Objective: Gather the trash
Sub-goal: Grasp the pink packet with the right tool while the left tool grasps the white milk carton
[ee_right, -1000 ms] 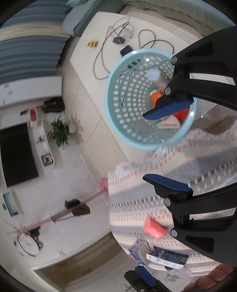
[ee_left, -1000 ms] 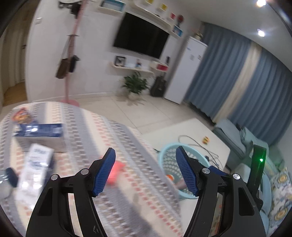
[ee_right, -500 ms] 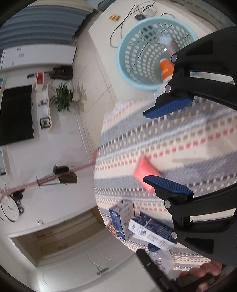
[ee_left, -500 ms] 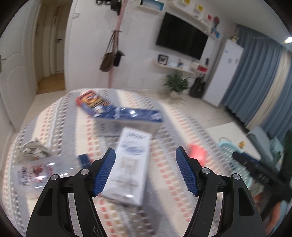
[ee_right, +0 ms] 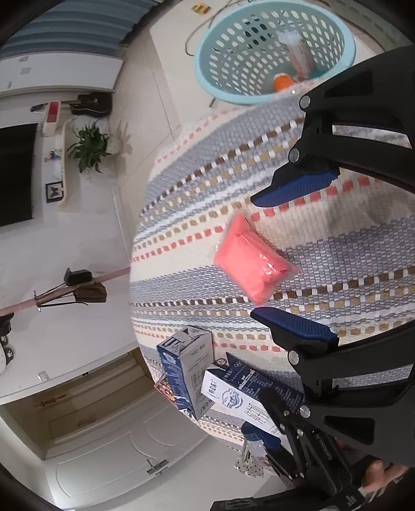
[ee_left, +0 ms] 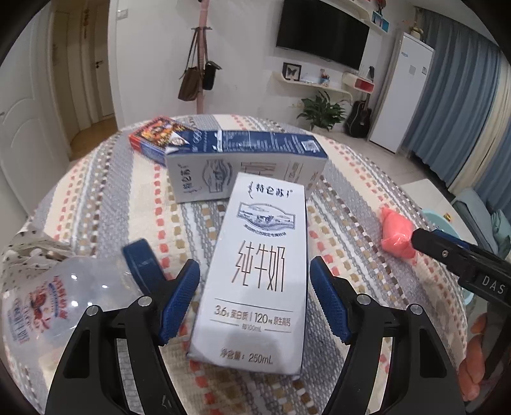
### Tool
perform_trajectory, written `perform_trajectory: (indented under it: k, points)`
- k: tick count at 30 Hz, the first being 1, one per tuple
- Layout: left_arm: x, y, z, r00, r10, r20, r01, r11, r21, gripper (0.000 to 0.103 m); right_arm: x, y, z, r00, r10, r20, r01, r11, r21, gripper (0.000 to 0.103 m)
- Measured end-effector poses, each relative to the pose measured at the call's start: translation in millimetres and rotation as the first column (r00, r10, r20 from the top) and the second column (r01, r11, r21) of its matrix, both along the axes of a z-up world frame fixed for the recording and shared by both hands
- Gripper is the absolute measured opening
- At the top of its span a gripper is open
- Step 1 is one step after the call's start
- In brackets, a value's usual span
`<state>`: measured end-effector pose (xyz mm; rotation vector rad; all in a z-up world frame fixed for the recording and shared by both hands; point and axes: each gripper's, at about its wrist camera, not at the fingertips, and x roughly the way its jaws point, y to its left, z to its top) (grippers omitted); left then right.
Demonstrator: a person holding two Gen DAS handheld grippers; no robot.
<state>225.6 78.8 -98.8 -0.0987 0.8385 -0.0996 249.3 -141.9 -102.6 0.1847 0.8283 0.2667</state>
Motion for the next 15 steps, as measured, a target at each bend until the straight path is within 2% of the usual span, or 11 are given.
perform_trajectory:
  k: [7,15]
  points:
    - [4.1,-2.4,-7.1,1.000,0.019,-0.022,-0.018,0.999,0.030,0.061,10.3,7.6,-15.2,0.999,0.008,-0.051,-0.007,1.000,0.031,0.062]
    - [-2.3,-11.0,-5.4,0.999,0.032,-0.001,-0.031,0.996,0.088,0.060,26.3,17.4,-14.1,0.998,-0.010,-0.060,0.012,0.999,0.030,0.069]
